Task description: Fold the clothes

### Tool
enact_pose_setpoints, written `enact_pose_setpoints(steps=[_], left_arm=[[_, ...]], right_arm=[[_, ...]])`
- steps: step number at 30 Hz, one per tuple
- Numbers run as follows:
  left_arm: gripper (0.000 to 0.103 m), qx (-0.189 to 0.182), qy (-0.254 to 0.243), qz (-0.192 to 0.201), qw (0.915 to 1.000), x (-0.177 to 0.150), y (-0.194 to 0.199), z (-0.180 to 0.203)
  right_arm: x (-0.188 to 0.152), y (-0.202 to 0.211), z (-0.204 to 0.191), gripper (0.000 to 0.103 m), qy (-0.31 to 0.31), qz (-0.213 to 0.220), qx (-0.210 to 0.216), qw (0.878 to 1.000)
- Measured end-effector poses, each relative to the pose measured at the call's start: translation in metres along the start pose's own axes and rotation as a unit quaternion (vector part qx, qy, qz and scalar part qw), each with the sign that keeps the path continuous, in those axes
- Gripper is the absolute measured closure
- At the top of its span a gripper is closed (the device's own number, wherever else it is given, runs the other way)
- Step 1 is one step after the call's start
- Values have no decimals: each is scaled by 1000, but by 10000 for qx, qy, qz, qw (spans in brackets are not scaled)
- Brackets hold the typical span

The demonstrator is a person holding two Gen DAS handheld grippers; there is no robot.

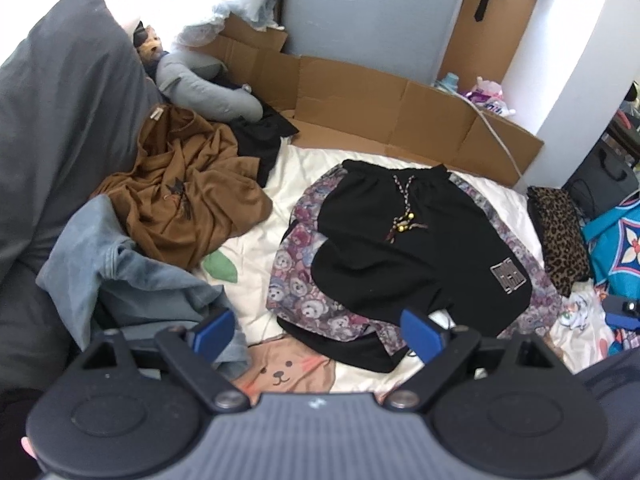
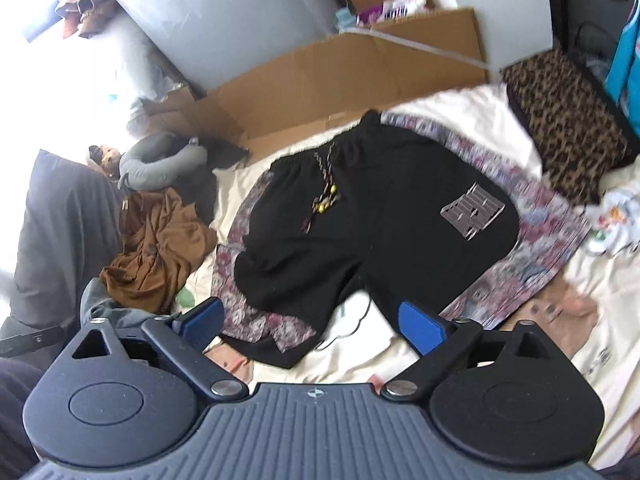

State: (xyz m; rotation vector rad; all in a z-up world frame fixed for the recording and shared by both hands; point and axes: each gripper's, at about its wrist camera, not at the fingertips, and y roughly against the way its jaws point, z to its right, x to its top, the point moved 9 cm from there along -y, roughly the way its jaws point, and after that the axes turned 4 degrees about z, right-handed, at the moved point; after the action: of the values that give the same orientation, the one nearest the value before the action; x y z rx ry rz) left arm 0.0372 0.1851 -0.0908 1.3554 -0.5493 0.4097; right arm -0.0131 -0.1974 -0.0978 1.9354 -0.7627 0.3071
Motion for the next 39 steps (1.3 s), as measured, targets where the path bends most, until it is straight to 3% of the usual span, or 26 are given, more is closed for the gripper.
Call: enact_pose_setpoints(steps=[9,15,19,28,36,38,39], left_arm=[[17,27,309,-111,9995,-25,-53,-11],[27,-166,624,-153,9978,-50,-99,-7],[27,-458,709,-231,9962,-72,-130,5],[28,-1407,463,-593,9872,-116,-202,76],[29,-1705,404,-869,9807,-142,-260,112],[34,-1702,446,-941,9799,-145,-273,113],[44,-1694,501,-977,9794,-146,-279,112]], right_arm=[[-39,-51,14,23,-319,-468,148,9983],[-65,-100,17,33,-409,-853,321,9950],[-80,-128,21,34,-518,-1010,540,9921],[-104,-156,46,34,-644,-1194,354,9901],[-105,-149,63,34,-457,-1219,-22,9915],[-104,-146,66,34,-388,-1225,-137,9916],[-104,-146,66,34,-366,-1230,-182,9916]])
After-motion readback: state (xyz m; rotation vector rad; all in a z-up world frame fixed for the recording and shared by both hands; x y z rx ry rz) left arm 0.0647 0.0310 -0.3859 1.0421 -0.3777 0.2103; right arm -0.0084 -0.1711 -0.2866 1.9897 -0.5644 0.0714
